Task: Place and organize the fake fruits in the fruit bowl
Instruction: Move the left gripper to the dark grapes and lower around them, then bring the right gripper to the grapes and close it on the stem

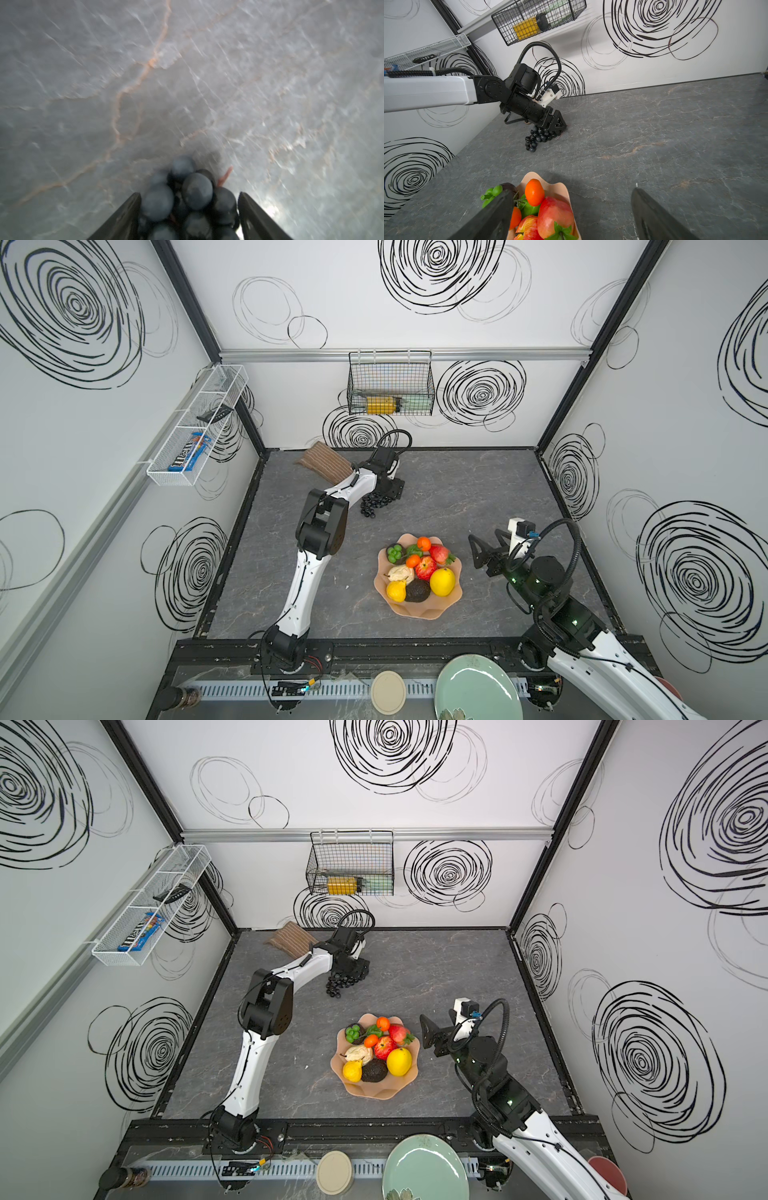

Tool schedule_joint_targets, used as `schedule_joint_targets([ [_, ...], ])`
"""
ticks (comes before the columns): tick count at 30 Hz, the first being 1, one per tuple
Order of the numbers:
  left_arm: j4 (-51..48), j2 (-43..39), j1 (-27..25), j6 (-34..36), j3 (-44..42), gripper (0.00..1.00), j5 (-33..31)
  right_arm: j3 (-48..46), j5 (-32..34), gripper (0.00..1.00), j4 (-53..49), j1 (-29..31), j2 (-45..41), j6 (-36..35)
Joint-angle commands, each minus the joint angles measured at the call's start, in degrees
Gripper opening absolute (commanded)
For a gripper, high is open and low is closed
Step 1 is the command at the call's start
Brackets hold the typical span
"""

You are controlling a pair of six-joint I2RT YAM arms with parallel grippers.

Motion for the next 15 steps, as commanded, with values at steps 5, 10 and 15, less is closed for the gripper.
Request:
schedule_joint_targets([
  [5,3.9,-8.9,-0.7,-1.4,-7.8,0.70,8.4,4.9,-13.0,0.90,3.4,-8.7,11.8,-2.1],
  [10,8.9,-16.2,-0.2,-4.6,-14.5,0.73,3.9,9.3,-25.4,0.86,7.8,-14.9,24.6,-1.9],
  [15,14.1,-24.8,-0.2,-7.8,-23.6,0.74,-1.7,16.7,-32.2,0.80,12.4,-15.8,40.8,-2.7],
])
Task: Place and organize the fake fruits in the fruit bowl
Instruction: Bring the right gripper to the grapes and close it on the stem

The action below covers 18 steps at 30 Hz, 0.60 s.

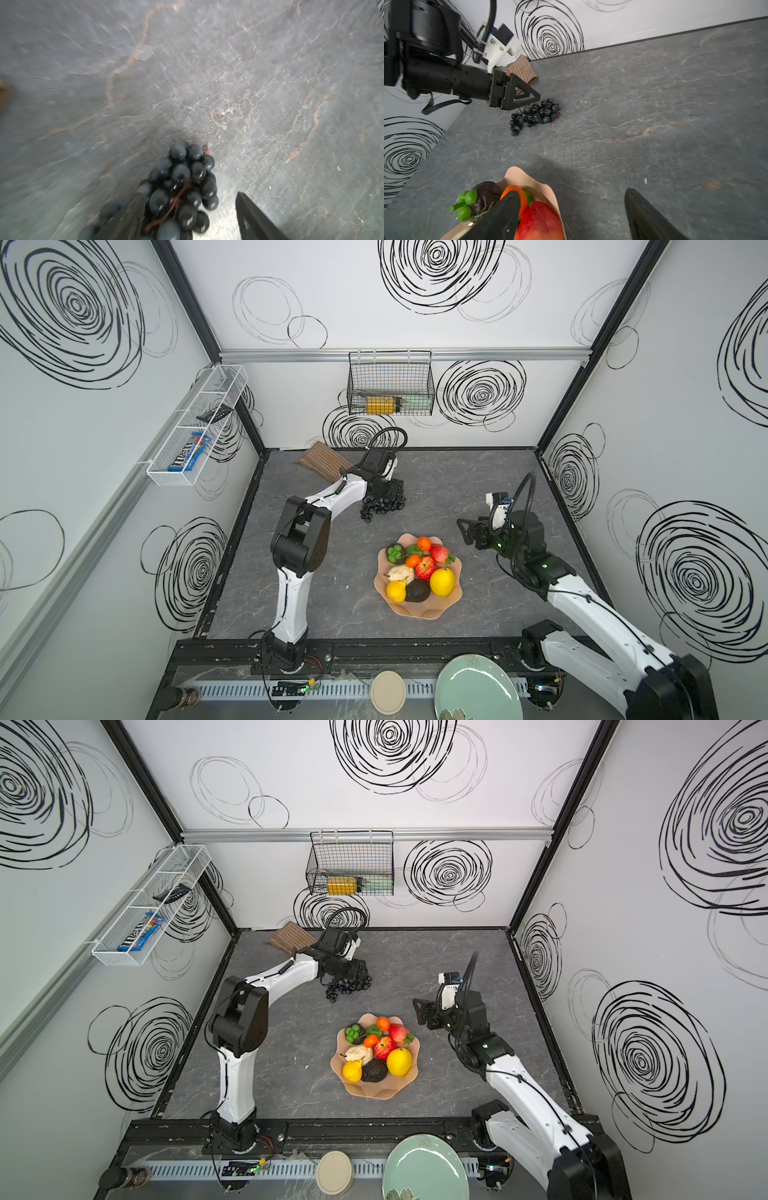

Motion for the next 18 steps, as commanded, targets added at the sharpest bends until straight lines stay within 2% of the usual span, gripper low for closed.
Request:
schedule_joint_targets([
  [1,8.1,-7.9,0.4,-4.0,-7.6,0.74,-4.1,5.5,-9.5,0.78,5.8,-0.5,9.4,-1.6],
  [6,19.9,-23.0,0.5,-9.4,-26.6,0.74,-8.1,17.9,-16.9,0.67,1.5,-2.4,27.5,-5.8],
  [10,27.5,-33.2,0.9,-12.9,-39.4,0.72,-8.2,27.4,-24.4,0.57,-2.4,-3.7,40.0,-9.5],
  [12,30.7,-35.8,1.1,-13.8,-43.9,0.71,-6.2,30.6,-26.7,0.54,-2.6,-3.6,43.7,-12.4],
  [14,34.0,-36.7,1.3,-16.7,-47.1,0.70,-3.7,33.6,-25.4,0.55,-3.4,-3.6,46.9,-14.0],
  [18,35.3,-32.5,1.4,-17.8,-46.6,0.66,2.3,42.8,-23.1,0.52,-10.4,-3.8,54.9,-18.5],
])
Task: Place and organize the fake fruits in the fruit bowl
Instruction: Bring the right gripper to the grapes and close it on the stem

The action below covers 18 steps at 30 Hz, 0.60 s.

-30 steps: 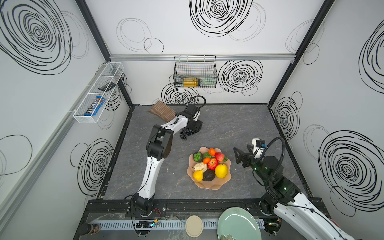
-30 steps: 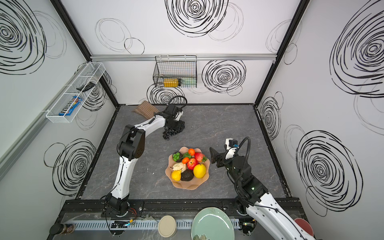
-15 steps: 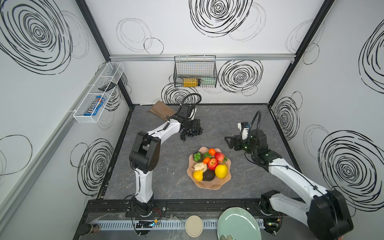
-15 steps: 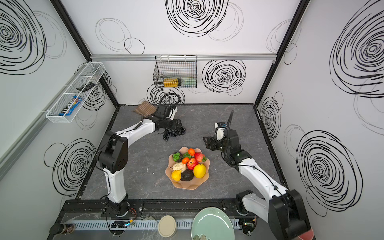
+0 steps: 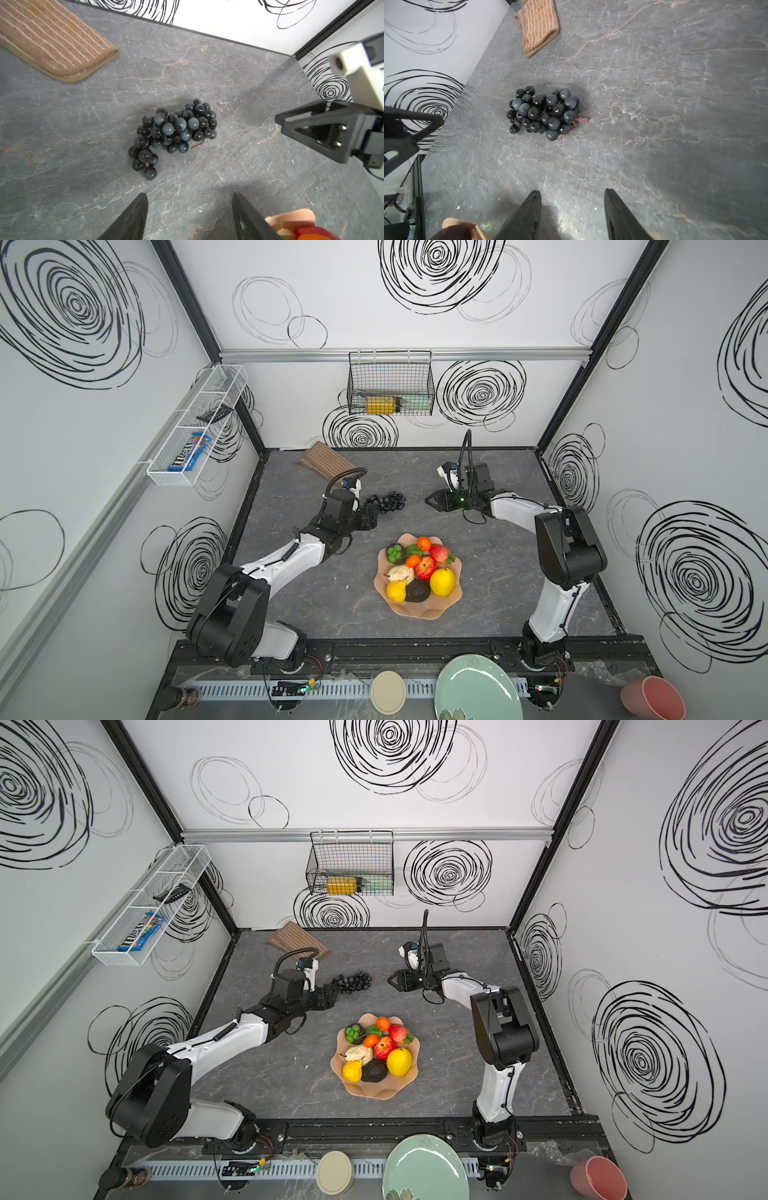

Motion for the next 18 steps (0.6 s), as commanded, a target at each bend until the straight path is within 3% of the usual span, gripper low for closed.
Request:
schedule_joint_targets([
  [1,7.4,3.5,0.1,-3.3,0.9,0.65,6.1,7.0,-0.5,0.52,-7.0,-0.1,4.8,-6.2],
  [6,7.8,9.7,-0.9,-3.7,3.9,0.64,10.6,14.7,1.0,0.53,-14.0,0.9,10.9,-13.3],
  [18,7.3,21.1,0.1,-3.4,10.7,0.61,12.5,26.8,7.4,0.47,-21.7,4.6,20.7,-23.1],
])
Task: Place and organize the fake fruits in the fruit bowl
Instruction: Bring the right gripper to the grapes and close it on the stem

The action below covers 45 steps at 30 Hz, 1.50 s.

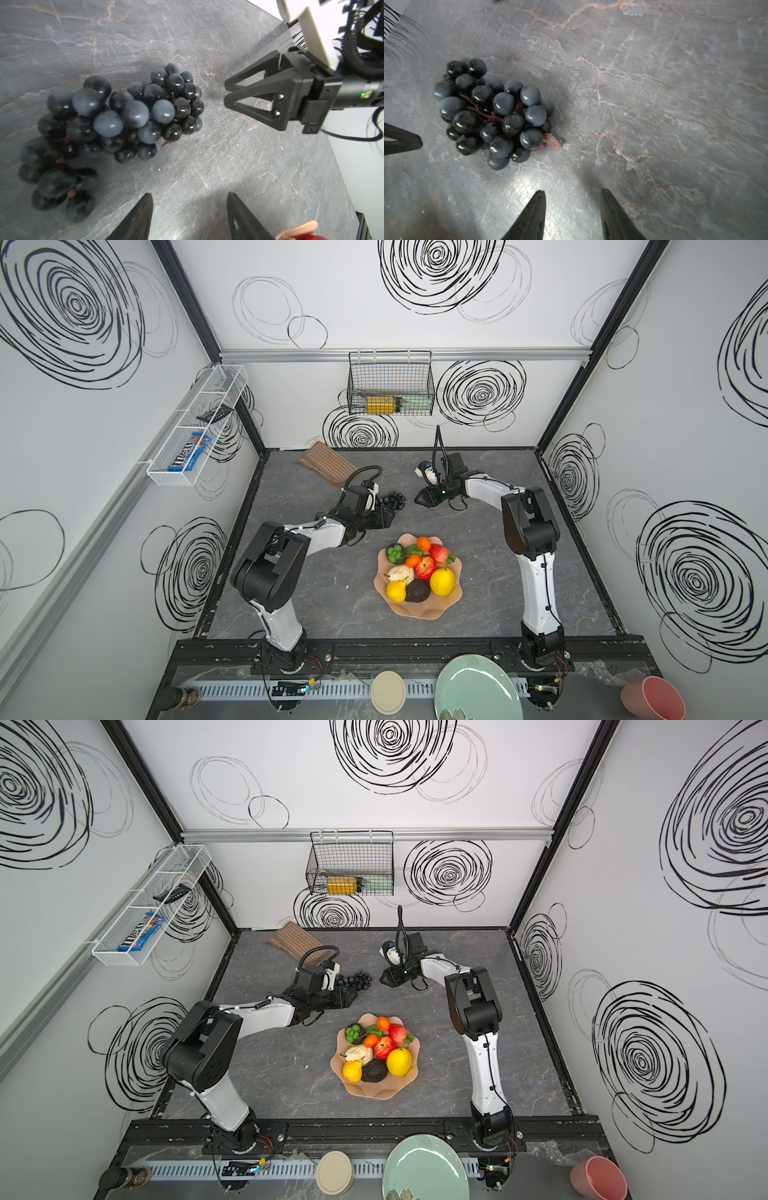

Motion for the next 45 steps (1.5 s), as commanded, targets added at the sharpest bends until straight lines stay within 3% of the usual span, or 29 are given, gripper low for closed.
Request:
schedule_joint_targets([
  [1,2.4,2.0,0.7,-0.6,2.3,0.61,0.9,2.7,2.7,0.47,-3.8,1.4,1.7,-5.1],
  [20,0.5,6.6,3.6,0.0,6.3,0.59,-0.5,7.0,14.7,0.37,-4.1,6.6,5.6,-16.7],
  [31,0.2,7.3,4.4,0.4,6.4,0.58,-0.5,13.8,12.2,0.43,-9.2,8.4,10.5,-20.5],
  [45,0.3,6.9,5.6,0.5,5.8,0.57,0.0,18.5,5.0,0.34,-13.8,10.0,12.7,-24.5],
])
